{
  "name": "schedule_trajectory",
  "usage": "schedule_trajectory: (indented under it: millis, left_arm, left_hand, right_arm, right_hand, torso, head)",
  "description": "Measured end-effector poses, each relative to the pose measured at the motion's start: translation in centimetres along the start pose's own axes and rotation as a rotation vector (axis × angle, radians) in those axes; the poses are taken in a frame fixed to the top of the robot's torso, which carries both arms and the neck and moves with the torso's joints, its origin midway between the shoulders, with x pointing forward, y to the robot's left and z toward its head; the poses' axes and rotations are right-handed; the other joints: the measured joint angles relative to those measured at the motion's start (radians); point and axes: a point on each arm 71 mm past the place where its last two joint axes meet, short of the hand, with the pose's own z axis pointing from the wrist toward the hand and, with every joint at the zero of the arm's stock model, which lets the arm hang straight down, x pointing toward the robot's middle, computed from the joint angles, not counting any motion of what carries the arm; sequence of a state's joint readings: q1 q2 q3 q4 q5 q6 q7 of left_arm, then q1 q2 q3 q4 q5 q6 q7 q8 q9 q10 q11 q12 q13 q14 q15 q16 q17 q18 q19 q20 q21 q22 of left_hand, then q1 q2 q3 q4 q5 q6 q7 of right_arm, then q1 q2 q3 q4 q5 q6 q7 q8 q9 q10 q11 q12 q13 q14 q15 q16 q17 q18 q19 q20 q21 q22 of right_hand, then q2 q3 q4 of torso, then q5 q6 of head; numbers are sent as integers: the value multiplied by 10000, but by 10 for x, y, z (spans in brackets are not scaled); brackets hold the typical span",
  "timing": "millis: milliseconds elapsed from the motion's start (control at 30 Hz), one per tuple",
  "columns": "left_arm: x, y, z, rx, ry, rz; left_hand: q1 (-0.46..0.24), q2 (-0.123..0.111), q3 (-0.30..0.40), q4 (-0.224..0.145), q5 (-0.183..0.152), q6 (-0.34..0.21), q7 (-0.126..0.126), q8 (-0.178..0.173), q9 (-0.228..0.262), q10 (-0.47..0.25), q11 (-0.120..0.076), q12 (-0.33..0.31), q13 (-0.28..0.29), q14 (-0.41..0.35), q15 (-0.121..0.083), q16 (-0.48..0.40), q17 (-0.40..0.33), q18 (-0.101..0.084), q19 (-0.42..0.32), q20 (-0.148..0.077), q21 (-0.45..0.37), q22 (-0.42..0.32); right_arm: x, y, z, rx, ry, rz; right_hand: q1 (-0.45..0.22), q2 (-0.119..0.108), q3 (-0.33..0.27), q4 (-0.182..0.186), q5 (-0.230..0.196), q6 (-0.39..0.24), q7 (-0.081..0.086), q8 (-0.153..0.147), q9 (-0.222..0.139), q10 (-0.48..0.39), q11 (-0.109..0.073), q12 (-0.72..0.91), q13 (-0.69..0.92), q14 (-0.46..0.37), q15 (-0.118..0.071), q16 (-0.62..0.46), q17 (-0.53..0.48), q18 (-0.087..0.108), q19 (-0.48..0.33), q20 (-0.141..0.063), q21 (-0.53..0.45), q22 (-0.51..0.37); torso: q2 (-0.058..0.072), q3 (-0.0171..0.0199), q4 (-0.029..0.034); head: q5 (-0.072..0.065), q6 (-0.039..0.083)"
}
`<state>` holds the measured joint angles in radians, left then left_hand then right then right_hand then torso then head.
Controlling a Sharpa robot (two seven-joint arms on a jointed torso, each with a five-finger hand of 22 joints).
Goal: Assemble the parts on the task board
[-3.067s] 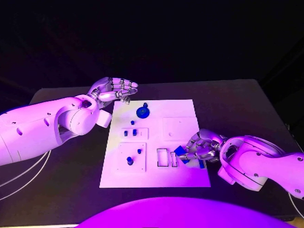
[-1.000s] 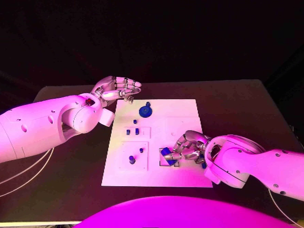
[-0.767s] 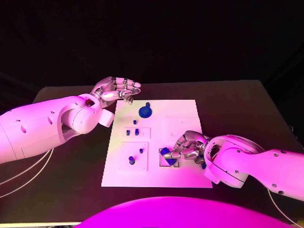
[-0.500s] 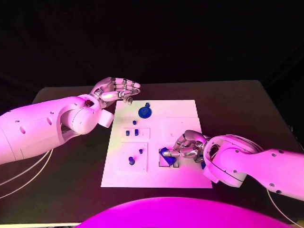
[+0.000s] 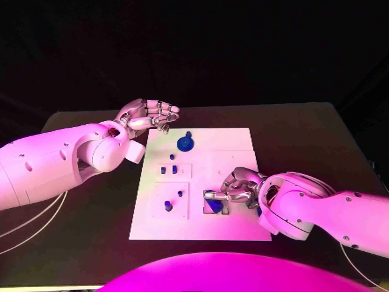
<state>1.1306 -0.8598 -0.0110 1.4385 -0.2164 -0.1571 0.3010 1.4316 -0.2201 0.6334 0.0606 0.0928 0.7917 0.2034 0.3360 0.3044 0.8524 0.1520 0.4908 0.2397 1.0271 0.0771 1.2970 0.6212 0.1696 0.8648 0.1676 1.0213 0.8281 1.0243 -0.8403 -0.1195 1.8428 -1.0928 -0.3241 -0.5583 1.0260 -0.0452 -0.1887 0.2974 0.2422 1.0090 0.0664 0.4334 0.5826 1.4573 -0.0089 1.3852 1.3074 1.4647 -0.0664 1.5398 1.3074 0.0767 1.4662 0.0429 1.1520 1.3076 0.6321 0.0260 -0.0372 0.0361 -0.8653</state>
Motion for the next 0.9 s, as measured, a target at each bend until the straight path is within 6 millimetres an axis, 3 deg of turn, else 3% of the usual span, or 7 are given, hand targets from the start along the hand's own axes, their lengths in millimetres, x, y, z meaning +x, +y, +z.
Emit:
schedule_trajectory:
  millis: [500,900]
  left_arm:
    - [-1,0,0,-12,-24,9]
    - [-1,0,0,-16,-23,9]
  left_hand:
    - [0,0,0,0,0,0,0,0,0,1,0,0,0,0,0,0,-10,0,0,0,0,9]
    - [0,0,-1,0,0,0,0,0,0,1,-1,0,0,1,0,0,-9,1,0,0,0,9]
  right_arm:
    - [-2,-6,-13,-33,2,-123]
    - [6,-2,-16,-194,368,-236]
  right_hand:
    - [-65,47,225,-24,0,0,0,79,33,0,0,0,0,0,0,0,-1,0,0,0,70,-2]
    - [-20,164,281,-22,0,0,0,78,45,1,0,0,0,0,0,0,7,-1,0,1,116,-3]
  torso:
    - [-4,14,-12]
    - [-4,4,-7]
  head:
    - [51,6]
    - [47,-14]
